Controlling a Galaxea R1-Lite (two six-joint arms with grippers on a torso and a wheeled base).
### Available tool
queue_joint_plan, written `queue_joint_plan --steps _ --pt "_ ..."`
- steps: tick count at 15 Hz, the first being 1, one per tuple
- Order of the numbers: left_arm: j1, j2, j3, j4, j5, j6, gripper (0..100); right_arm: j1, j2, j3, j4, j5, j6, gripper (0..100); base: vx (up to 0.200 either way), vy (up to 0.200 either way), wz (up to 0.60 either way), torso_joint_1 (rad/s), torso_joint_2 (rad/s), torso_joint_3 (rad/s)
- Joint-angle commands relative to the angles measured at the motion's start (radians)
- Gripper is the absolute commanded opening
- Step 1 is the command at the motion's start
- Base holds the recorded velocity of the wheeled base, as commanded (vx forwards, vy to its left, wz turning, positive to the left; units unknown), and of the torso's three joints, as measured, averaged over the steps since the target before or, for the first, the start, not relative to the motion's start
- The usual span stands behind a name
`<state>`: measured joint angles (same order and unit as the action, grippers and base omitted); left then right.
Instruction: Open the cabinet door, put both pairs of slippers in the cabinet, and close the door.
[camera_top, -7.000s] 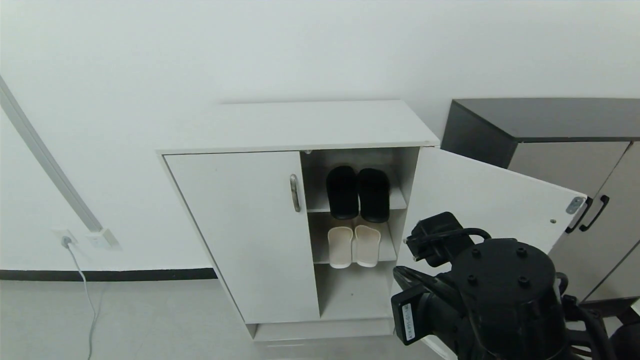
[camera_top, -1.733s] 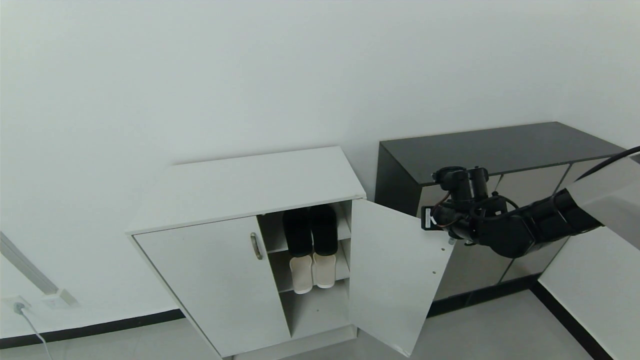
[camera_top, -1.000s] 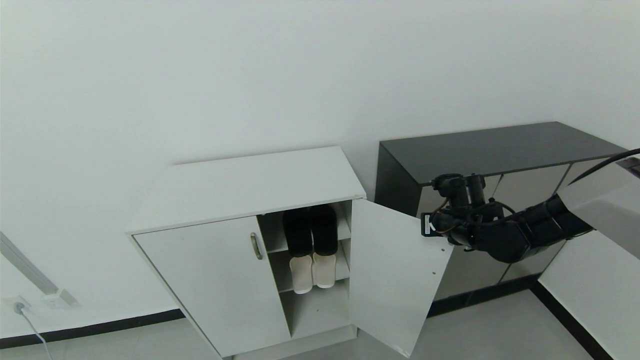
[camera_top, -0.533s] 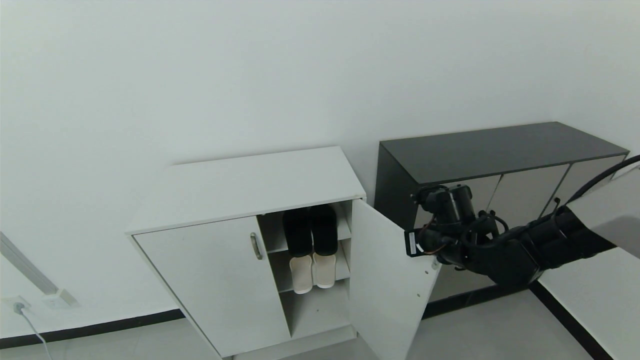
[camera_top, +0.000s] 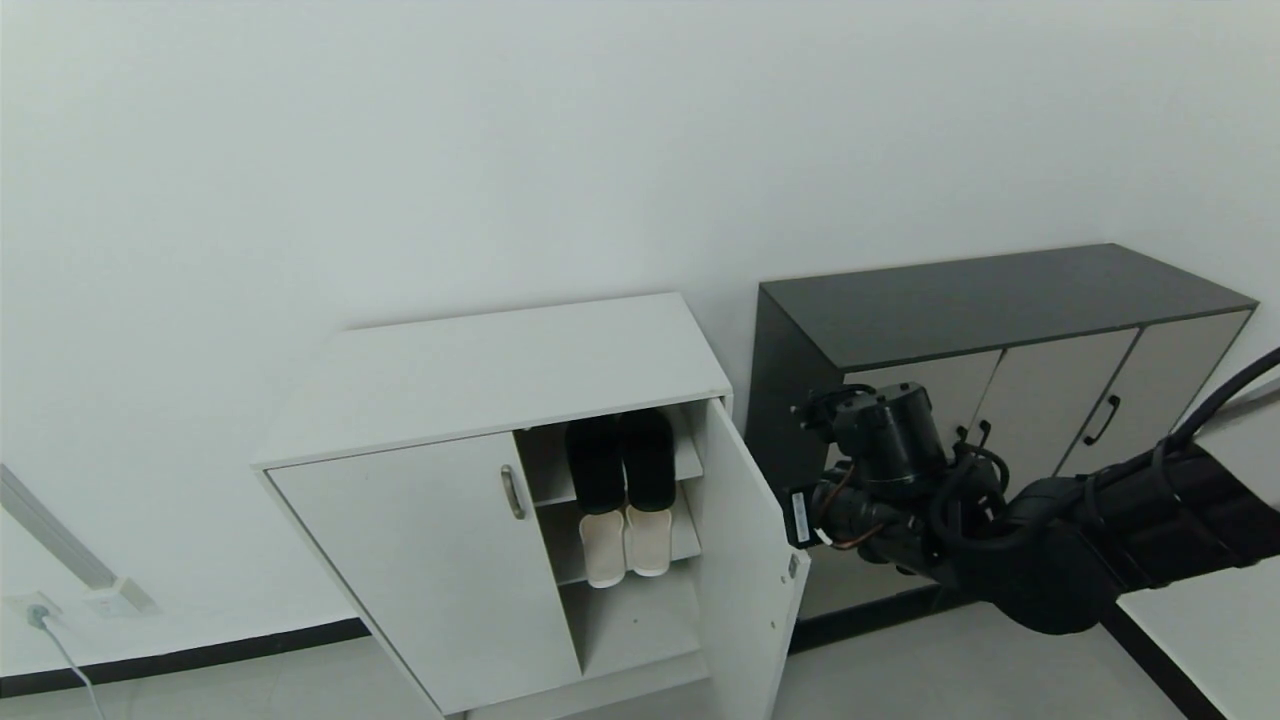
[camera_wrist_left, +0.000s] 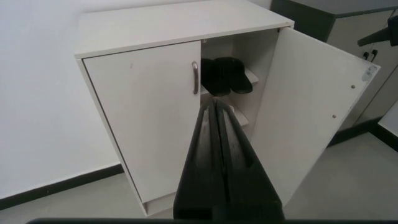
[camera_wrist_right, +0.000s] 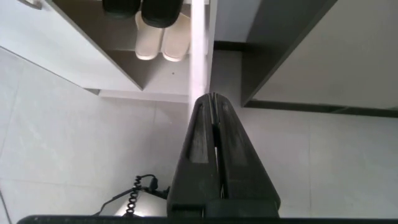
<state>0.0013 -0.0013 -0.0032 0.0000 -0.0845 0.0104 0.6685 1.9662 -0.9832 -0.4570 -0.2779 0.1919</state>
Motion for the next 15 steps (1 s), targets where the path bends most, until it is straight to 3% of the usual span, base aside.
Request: queue_joint_plan --steps 1,9,12,15 --pt "0.000 0.001 0.000 0.000 0.000 0.000 0 0.002 -0.029 0.032 -0.006 0.006 -0.003 0 0.000 0.000 0.00 0.000 0.00 0.000" --pt "-0.001 0.001 0.000 0.000 0.000 0.000 0 0.031 -0.056 0.074 -0.037 0.005 -0.019 0 0.000 0.000 0.00 0.000 0.00 0.000" --pt "-0.001 0.001 0.000 0.000 0.000 0.000 0 0.031 -0.056 0.077 -0.038 0.006 -0.019 0 0.000 0.000 0.60 -0.002 0.00 0.001" --pt "0.000 0.001 0.000 0.000 0.000 0.000 0 0.029 -0.056 0.077 -0.038 0.006 -0.020 0 0.000 0.000 0.00 0.000 0.00 0.000"
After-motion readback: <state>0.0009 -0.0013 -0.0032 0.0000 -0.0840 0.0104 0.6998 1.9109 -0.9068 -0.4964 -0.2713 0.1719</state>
